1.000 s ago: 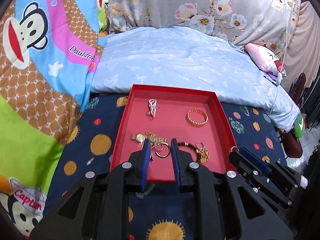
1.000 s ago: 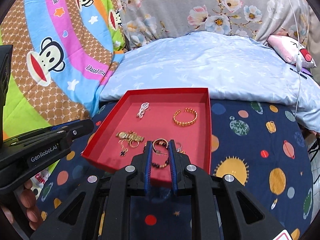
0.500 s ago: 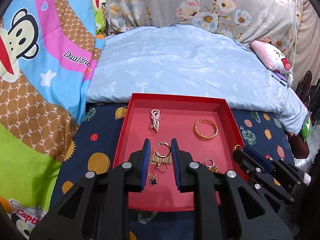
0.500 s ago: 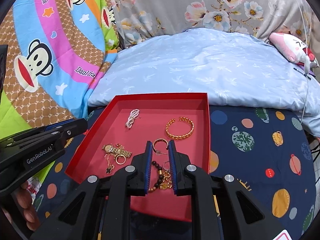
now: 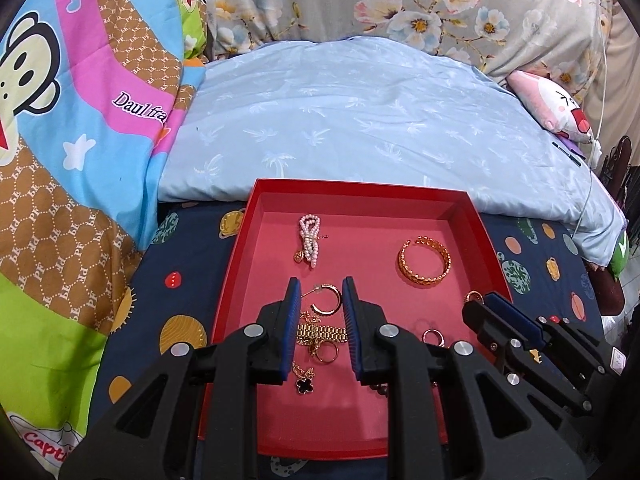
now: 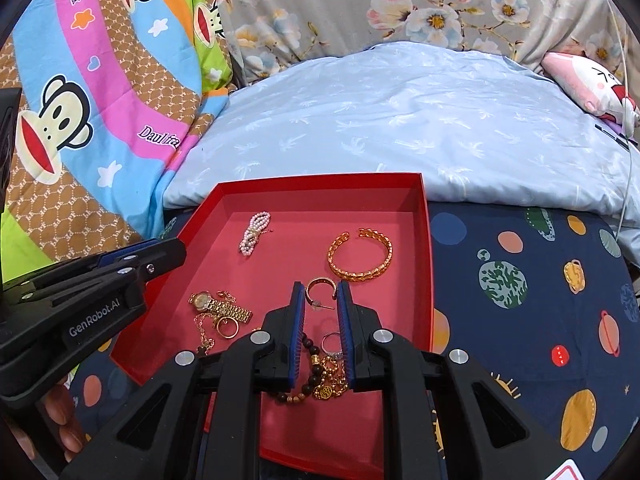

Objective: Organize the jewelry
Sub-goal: 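Carry both hoop earrings over the red tray and lower them inside, then open the left tool in the tray while the right tool releases its earring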

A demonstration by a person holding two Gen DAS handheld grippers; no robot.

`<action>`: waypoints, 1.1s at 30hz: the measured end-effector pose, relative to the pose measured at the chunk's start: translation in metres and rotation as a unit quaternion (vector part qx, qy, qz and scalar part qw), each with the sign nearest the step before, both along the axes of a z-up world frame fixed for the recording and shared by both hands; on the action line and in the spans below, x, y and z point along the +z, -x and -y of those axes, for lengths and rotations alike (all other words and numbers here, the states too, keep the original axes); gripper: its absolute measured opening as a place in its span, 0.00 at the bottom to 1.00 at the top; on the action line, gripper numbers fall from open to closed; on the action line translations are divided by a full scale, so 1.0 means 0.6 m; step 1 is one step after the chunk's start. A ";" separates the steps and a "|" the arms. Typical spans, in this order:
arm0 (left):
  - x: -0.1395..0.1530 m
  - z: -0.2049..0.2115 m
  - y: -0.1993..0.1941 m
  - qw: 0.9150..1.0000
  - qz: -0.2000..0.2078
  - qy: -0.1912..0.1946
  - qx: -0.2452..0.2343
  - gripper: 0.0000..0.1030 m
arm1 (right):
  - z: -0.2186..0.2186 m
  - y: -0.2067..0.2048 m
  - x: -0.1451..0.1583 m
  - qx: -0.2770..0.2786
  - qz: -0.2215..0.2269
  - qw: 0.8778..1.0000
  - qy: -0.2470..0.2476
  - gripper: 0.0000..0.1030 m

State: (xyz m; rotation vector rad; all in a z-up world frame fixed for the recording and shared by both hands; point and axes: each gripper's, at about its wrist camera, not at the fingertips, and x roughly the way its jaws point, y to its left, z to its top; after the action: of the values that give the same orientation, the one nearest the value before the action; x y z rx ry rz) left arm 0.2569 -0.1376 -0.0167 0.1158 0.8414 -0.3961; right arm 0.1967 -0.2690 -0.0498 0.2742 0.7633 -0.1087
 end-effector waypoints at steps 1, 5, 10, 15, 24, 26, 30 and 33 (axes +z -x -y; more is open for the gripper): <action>-0.001 0.000 0.000 1.000 -0.001 0.001 0.000 0.20 | 0.000 -0.001 -0.001 0.000 0.000 1.000 0.000 0.15; -0.005 0.003 -0.001 1.000 -0.001 0.000 0.000 0.20 | -0.002 -0.004 -0.003 0.001 -0.001 1.000 0.000 0.15; -0.007 0.004 -0.002 1.000 0.002 -0.002 0.004 0.24 | -0.005 -0.008 -0.005 0.001 -0.003 1.000 0.004 0.16; -0.005 0.001 0.000 1.000 0.014 -0.009 0.019 0.49 | -0.007 -0.006 -0.003 0.001 -0.001 1.000 0.000 0.18; 0.001 -0.007 0.017 1.000 0.013 -0.007 0.019 0.49 | -0.023 0.014 0.005 0.005 0.000 1.000 -0.004 0.18; 0.003 -0.007 0.022 1.000 0.012 -0.006 0.018 0.49 | -0.026 0.020 0.006 0.005 -0.001 1.000 -0.003 0.18; 0.008 -0.011 0.033 1.000 0.013 -0.005 0.018 0.49 | -0.030 0.029 0.010 0.005 0.000 1.000 -0.002 0.18; 0.012 -0.015 0.041 1.000 0.014 -0.005 0.018 0.49 | -0.033 0.034 0.012 0.003 0.000 1.000 -0.001 0.18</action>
State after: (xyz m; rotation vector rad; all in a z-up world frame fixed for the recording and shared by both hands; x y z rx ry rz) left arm 0.2320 -0.1288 -0.0095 0.1138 0.8176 -0.3555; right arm 0.1766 -0.2495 -0.0426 0.2737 0.7636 -0.1013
